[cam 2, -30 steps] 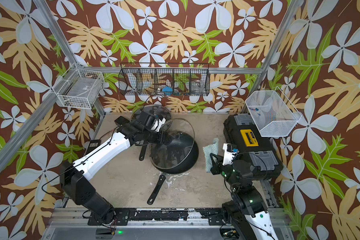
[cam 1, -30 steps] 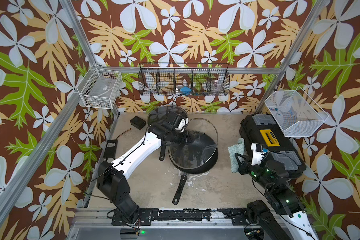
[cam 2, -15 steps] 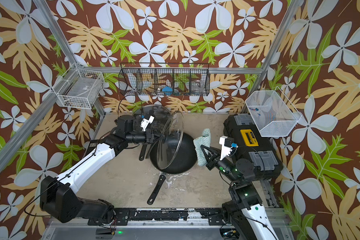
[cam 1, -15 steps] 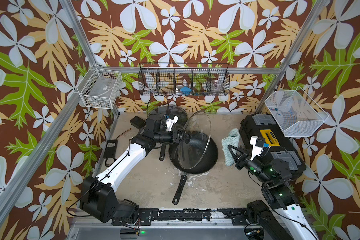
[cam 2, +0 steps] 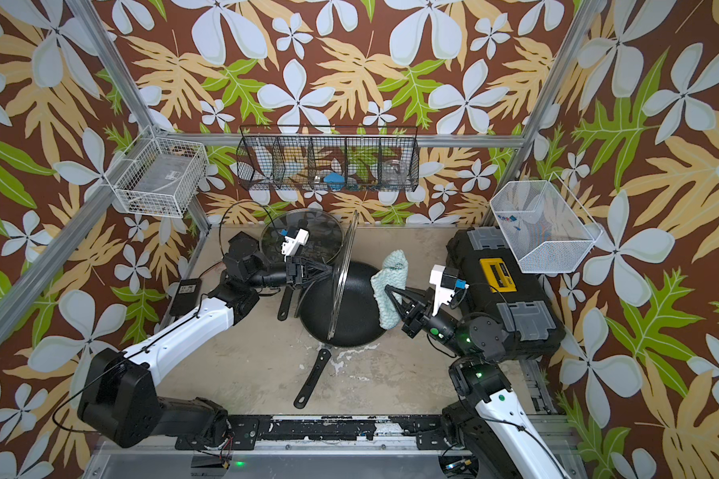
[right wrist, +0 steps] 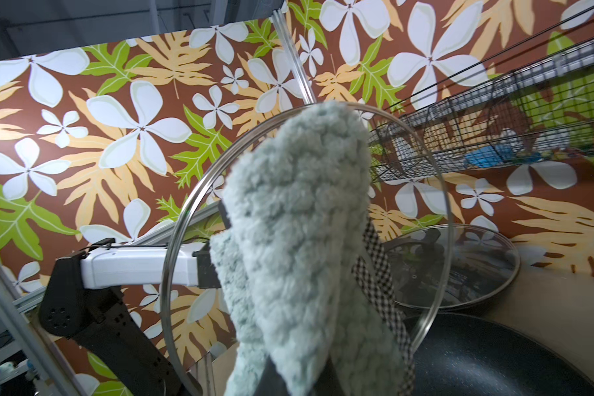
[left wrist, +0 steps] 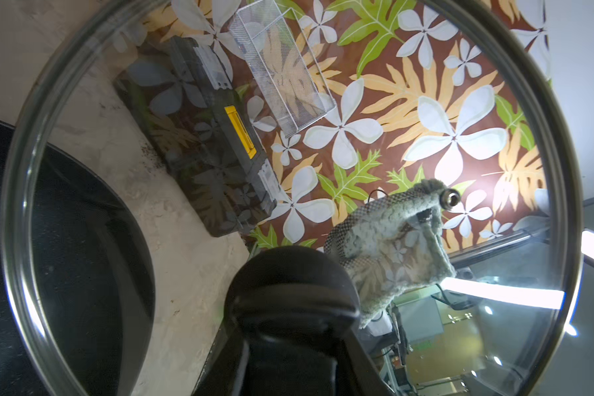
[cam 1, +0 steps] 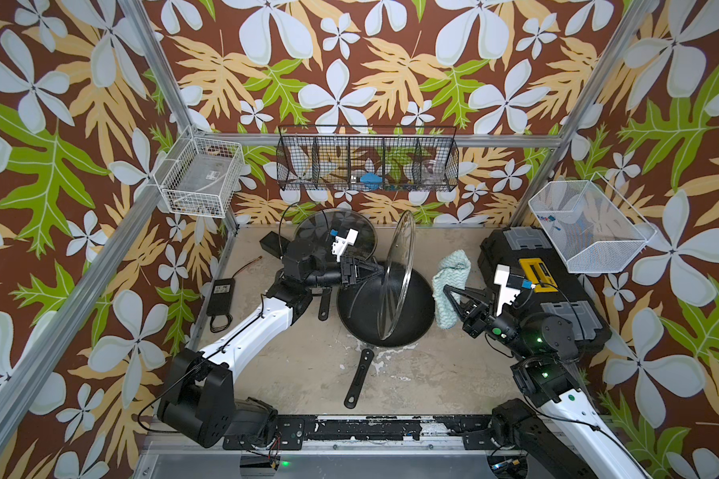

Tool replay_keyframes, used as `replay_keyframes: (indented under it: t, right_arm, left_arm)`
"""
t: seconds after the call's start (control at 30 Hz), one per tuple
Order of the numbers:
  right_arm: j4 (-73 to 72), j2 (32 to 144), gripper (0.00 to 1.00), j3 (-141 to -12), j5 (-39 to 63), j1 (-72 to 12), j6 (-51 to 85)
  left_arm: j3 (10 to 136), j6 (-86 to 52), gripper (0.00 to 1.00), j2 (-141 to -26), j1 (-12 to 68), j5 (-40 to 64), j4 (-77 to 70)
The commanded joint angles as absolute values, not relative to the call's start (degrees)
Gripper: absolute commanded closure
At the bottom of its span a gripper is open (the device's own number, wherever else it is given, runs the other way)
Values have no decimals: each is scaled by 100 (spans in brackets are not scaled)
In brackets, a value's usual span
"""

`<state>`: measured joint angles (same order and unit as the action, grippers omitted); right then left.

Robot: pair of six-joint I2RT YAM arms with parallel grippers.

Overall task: Wipe the pot lid with a cloth
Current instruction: Wipe the pot lid.

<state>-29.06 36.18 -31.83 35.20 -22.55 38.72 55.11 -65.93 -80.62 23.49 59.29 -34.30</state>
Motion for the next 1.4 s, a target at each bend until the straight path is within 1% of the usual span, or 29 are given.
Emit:
replay_keyframes:
  t: [0.0, 0.17, 0.27, 0.37, 0.53, 0.67, 0.8, 1.0, 1.17, 1.37]
  right_arm:
    - [-3607, 3843, 100, -3278, 3160, -2663, 3840]
    - [-3757, 4369, 100, -3632, 2781, -3428, 3452]
    - [-3803, 4673, 100, -3851, 2725, -3603, 3315]
    - [-3790, 4890, 100, -4069, 2701, -3621, 3246]
    - [-3752, 5255, 100, -4472, 2741, -3718, 3125]
    - [-3816, 5555, 100, -4704, 2613, -4043, 2955]
    - [-3618, 5811, 100, -5003, 2451, -4104, 2653]
    - [-3360, 6149, 100, -5355, 1928, -4104, 2255]
    - [-3107, 6355, 100, -5556, 1338, -3961, 2007]
    - [-3122, 6626, 100, -5554, 1395, -3463, 2406]
  left_arm:
    - [5379, -8152, 100, -8229, 2329, 6125, -6089]
    - [5204, -9320, 100, -8589, 2327, 6187, -7653]
    - [5203, -9890, 100, -8799, 2328, 6285, -8414]
    - [5188, -10170, 100, -8919, 2329, 6421, -8798]
    - [5094, -10140, 100, -8912, 2329, 6486, -8771]
    - [5120, -10145, 100, -8925, 2335, 6491, -8771]
    - [5102, -10147, 100, -8912, 2338, 6520, -8771]
    - [4986, -10097, 100, -8846, 2338, 6622, -8764]
    - [4939, -10090, 100, -8717, 2338, 6677, -8771]
    - [4924, -10089, 100, -8553, 2344, 6749, -8771]
